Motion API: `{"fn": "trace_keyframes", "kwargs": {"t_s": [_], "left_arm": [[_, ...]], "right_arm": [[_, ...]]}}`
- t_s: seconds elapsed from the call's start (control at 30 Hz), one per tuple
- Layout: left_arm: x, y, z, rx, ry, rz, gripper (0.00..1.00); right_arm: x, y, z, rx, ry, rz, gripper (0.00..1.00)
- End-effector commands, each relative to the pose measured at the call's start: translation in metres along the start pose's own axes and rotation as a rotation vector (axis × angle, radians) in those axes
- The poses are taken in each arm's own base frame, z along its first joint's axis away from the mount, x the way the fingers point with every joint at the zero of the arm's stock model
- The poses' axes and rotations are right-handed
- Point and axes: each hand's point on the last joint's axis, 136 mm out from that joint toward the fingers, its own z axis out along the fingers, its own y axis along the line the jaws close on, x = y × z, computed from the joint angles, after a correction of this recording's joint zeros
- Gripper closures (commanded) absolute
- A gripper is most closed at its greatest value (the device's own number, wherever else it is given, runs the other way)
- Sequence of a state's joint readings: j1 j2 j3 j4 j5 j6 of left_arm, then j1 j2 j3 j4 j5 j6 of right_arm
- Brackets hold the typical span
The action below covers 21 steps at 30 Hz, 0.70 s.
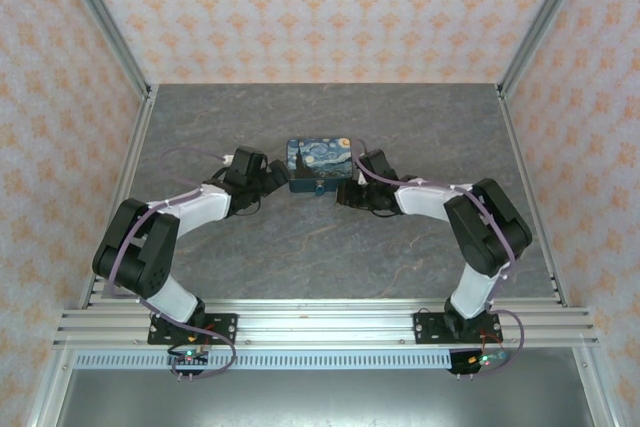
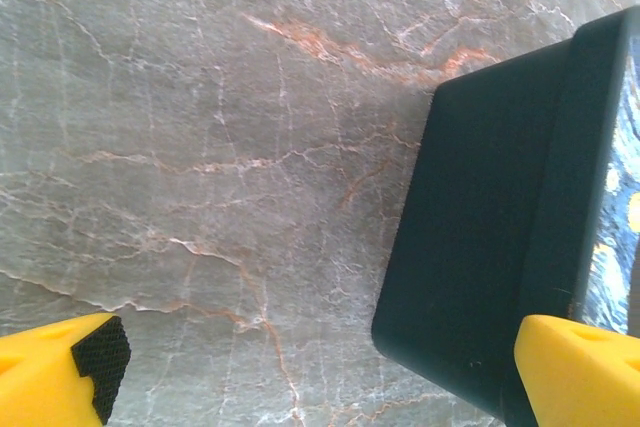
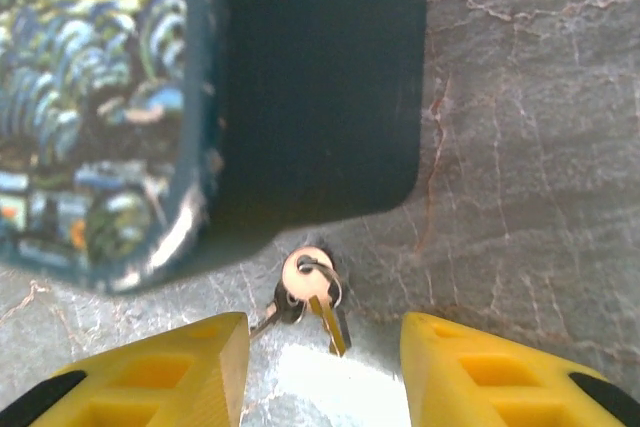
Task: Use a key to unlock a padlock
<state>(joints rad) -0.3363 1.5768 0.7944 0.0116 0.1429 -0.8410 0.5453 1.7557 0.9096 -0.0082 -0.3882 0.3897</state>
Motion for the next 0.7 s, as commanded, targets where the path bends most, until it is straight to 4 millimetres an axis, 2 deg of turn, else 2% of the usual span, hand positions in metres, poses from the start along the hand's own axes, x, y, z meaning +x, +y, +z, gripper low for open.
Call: {"fn": "trace_keyframes", "kwargs": {"t_s": [0.0, 0.17, 0.33, 0.53, 0.67], "left_arm": [[-0.002, -0.014, -0.003, 0.038, -0.018, -0.002, 0.00], [0.005, -0.017, 0.003, 0.035, -0.002, 0.010, 0.00], [0.005, -0.016, 0.003, 0.029, -0.008, 0.015, 0.00], [-0.005, -0.016, -0.005, 0.004, -0.038, 0.049, 0.00], [-0.014, -0.015, -0.012, 0.001, -0.061, 0.044, 0.00]], "right_arm": [[-0.010, 0.001, 0.006, 0.021, -0.018, -0.026, 0.57], [-0.011, 0.002, 0.013, 0.027, -0.012, -0.030, 0.58], [-0.006, 0.001, 0.015, 0.062, 0.008, -0.062, 0.65], [0.011, -0.007, 0.016, 0.112, 0.052, -0.093, 0.74], [0.029, -0.011, 0.014, 0.139, 0.080, -0.120, 0.75]]}}
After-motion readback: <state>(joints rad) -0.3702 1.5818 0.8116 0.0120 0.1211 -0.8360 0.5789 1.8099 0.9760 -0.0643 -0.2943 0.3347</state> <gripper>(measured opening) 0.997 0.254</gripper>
